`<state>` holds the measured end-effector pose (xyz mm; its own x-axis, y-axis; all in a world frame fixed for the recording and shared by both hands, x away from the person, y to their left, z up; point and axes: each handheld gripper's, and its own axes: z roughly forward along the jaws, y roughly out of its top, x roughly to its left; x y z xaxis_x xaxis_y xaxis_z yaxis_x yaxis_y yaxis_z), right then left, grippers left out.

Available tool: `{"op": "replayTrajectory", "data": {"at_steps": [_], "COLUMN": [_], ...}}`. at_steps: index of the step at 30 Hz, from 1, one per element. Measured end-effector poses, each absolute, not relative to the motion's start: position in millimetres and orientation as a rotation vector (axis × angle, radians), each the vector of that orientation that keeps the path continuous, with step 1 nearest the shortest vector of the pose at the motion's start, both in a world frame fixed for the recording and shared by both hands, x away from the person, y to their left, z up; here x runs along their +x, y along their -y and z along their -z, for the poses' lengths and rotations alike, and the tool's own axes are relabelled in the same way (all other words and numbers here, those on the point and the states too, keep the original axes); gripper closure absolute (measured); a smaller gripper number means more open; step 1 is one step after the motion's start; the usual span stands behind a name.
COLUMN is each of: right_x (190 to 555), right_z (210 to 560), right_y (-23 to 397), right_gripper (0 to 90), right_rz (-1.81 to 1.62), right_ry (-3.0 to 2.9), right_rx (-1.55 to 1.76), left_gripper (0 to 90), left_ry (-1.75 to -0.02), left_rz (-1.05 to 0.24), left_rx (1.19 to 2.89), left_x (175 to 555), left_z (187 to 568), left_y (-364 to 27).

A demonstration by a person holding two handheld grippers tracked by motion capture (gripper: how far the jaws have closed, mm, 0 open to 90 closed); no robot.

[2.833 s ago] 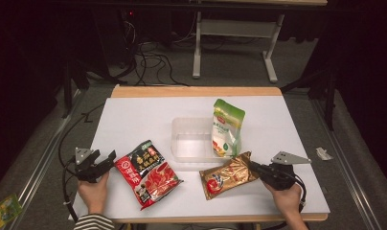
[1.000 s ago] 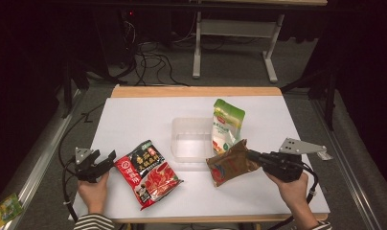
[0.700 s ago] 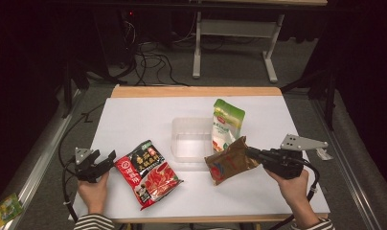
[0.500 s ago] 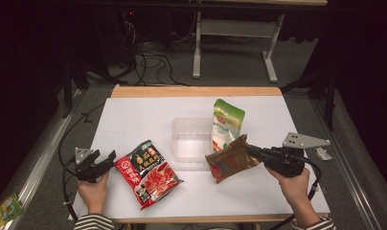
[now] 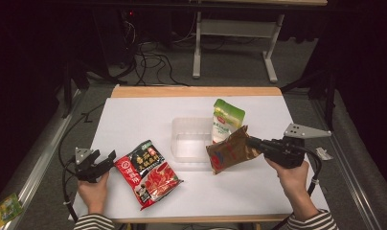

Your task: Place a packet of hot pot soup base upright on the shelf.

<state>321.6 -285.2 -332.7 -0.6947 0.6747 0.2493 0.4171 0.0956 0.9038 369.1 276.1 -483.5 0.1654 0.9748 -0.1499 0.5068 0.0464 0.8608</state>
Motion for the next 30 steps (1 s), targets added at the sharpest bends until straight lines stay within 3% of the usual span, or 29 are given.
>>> {"op": "replayTrajectory", "data": {"at_steps": [30], "right_x": [360], "right_z": [333], "right_y": [264], "right_gripper": [89.9], "right_rz": [-1.582], "right_ry": [-2.047], "right_rx": [1.237], "left_gripper": [34.0], "left_ry": [-1.461], "left_rz": [-0.684], "left_rx": [1.580], "left_x": [369], "left_z": [484], "left_y": [-276]}}
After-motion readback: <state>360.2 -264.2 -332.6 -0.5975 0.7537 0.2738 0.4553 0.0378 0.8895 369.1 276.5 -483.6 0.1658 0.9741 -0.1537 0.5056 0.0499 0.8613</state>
